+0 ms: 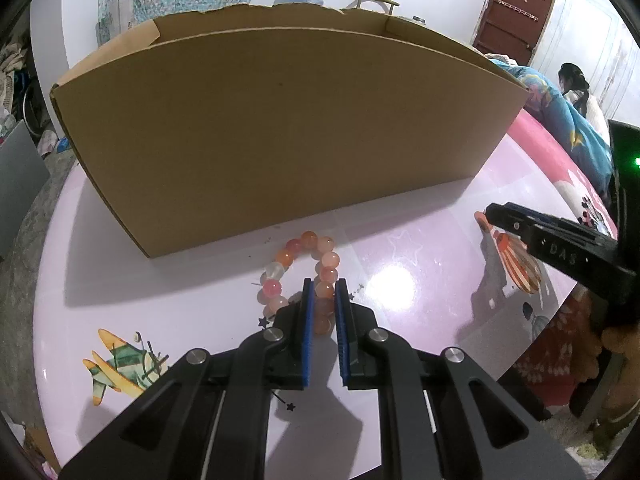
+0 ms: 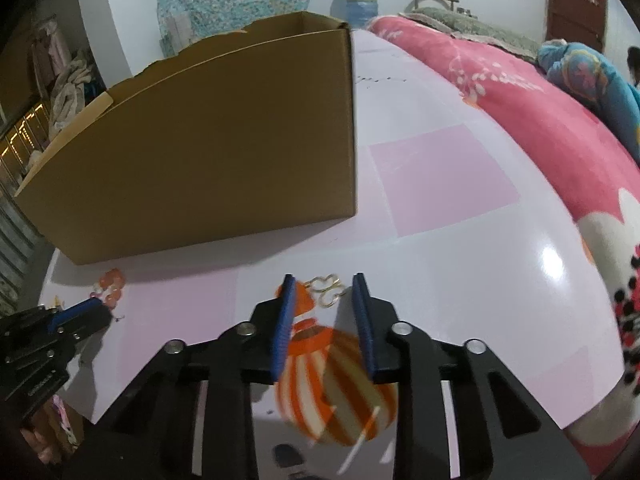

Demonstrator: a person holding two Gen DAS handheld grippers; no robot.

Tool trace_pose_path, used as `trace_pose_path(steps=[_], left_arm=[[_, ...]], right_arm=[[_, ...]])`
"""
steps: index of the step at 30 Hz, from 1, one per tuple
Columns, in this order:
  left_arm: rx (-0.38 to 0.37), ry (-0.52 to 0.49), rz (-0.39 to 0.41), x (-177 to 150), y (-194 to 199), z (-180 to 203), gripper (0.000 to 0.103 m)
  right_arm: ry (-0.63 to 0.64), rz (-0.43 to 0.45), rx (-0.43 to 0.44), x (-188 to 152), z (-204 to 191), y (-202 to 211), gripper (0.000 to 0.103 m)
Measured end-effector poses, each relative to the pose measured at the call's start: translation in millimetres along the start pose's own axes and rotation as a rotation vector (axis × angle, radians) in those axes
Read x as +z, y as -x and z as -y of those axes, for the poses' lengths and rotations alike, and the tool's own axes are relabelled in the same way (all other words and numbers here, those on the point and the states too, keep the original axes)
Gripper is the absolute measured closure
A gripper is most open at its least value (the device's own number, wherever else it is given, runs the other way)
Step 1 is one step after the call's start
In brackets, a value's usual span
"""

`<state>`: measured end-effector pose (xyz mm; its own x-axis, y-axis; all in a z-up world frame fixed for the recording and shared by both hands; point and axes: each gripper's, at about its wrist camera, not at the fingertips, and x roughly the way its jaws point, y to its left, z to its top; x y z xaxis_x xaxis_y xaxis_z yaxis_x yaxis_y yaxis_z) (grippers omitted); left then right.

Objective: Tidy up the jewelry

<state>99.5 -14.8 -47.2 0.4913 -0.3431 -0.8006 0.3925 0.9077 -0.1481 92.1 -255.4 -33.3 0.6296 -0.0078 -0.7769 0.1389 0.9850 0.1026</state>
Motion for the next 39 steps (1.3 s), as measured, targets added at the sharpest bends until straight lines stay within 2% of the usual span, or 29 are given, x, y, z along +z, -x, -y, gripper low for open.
trace_pose_path(steps=[10,22,27,34,39], left_arm=[[-0.002,0.002,-0.002,1,0,0,0.093],[0.0,-0.001,-0.003,1,-1,-1,0.093],[0.0,0.0,-0.004,1,-1,0,0.093],[0.002,-0.006,-0.003,1,-1,0,0.093],[0.004,-0.006,-0.003,1,-1,0,0.093]], right_arm=[[0.046,0.013,-0.018,0,-11,-3,0.078],[0.165,0.049,-0.073,-11,-30,5,0.078],[0.176,0.018,-0.016,-12,-29,8,0.078],[0.279,-0.03,0.061,-9,-26,12,0.078],[0.296,-0.027,0.077,-13,-27,15,0.08]])
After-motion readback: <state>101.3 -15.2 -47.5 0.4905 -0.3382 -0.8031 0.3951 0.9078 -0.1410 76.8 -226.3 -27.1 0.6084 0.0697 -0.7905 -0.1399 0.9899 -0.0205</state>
